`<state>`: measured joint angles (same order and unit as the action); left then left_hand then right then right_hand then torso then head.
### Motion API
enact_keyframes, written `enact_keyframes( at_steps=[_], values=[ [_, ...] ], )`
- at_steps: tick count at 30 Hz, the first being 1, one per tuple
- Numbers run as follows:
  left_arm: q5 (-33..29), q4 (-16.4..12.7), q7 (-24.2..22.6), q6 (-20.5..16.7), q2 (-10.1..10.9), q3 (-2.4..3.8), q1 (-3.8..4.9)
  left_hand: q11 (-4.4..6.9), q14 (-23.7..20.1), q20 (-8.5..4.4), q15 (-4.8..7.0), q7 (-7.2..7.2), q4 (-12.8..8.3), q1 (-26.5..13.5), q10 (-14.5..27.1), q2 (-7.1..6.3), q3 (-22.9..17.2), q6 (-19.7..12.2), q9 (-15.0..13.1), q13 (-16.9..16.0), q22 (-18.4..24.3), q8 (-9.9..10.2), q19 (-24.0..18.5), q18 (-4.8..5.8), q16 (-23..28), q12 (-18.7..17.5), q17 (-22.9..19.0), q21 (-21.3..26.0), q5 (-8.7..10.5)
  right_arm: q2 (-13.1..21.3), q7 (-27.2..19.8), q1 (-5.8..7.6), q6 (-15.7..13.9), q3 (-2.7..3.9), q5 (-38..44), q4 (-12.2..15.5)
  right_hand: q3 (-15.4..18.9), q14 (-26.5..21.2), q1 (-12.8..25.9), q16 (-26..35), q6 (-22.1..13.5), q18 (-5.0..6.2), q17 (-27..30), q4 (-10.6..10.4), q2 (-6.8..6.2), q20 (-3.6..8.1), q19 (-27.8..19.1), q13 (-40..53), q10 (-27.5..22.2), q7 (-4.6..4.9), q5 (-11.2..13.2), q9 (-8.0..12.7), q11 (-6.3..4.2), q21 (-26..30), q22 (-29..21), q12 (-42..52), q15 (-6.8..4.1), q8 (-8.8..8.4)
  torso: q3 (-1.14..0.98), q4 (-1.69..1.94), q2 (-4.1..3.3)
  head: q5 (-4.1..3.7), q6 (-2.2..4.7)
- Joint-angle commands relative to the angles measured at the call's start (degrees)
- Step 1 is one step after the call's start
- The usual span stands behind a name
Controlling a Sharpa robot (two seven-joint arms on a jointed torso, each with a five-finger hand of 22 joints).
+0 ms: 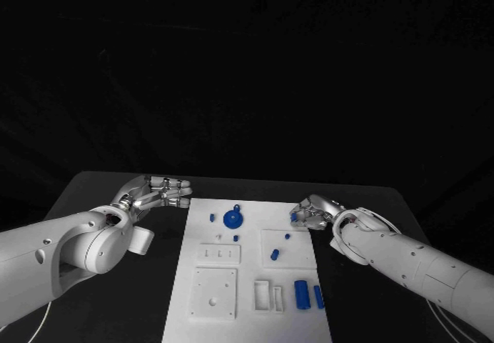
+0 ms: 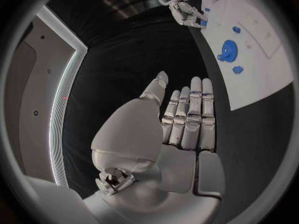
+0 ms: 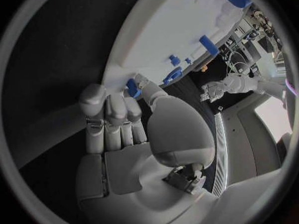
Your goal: Assemble the parts on the task board
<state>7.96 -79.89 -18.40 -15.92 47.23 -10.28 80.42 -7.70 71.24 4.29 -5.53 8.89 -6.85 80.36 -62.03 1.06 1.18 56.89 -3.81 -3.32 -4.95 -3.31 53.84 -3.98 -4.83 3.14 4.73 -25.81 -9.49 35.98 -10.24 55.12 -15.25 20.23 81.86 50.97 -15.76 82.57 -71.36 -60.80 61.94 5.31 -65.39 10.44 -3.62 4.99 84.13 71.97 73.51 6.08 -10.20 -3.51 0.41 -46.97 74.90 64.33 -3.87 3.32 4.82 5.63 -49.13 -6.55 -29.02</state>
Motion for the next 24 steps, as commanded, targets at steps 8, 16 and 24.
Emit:
enact_keyframes(
  at_steps=[8, 16, 24],
  values=[
    [0.3, -0.1, -0.1, 1.0, -0.1, 0.03, 0.03, -0.15, 0.0, 0.01, 0.23, -0.11, -0.2, 0.1, 0.4, 0.55, 0.1, 0.3, 0.0, -0.1, 0.0, -0.3, -0.4, 0.23, 0.3, 0.2, -0.1, -0.2, -0.32, -0.2, 0.2, -0.09, -0.3, -0.02, -0.2, -0.1, -1.3, 0.4, 0.2, -0.3, 3.4, -0.22, -0.2, 0.1, 1.32, 0.26, 1.4, 0.2, 0.5, -1.26, 3.3, -0.2, -0.75, -0.4, 5.6, 0.4, -0.37, 0.26, 0.03, 0.0, -0.01, -0.03, -0.02],
    [0.5, -0.1, 0.1, 1.3, -0.1, 0.03, 0.03, 0.09, 0.0, -0.06, 0.33, -0.24, -0.2, 0.1, -0.5, 0.82, 0.1, 0.6, 0.0, -0.1, -0.1, -0.3, -0.5, 0.23, 0.3, 0.2, -0.1, -0.3, -0.31, -0.2, 0.2, -0.1, -2.2, -0.02, -0.2, 0.1, -3.0, 0.5, -0.2, -0.6, 6.9, -0.62, -0.6, 0.8, 2.9, 0.76, 1.5, 0.4, 0.8, -2.25, 6.1, -0.3, -1.34, -0.8, 5.6, 0.6, -0.85, 0.32, 0.0, -0.01, 0.01, 0.0, 0.0],
    [1.0, -0.2, 0.9, 1.9, -0.1, 0.03, 0.03, 0.85, 0.3, -0.37, 0.67, -0.84, -0.1, 0.0, -3.0, 1.58, -0.5, 2.3, -0.1, 0.0, -0.2, -0.3, -0.4, 0.37, 0.2, 0.2, 0.0, -0.7, -0.34, -0.1, 0.7, -0.11, -4.3, -0.01, 0.2, 0.8, -3.9, 0.6, -0.5, -0.9, 8.3, -0.87, -1.1, 1.7, 3.93, 1.15, 1.6, 0.5, 1.1, -2.54, 7.2, -0.4, -1.6, -1.1, 5.7, 0.6, -1.14, 0.29, -0.02, -0.08, -0.01, 0.08, 0.05]
  ],
)
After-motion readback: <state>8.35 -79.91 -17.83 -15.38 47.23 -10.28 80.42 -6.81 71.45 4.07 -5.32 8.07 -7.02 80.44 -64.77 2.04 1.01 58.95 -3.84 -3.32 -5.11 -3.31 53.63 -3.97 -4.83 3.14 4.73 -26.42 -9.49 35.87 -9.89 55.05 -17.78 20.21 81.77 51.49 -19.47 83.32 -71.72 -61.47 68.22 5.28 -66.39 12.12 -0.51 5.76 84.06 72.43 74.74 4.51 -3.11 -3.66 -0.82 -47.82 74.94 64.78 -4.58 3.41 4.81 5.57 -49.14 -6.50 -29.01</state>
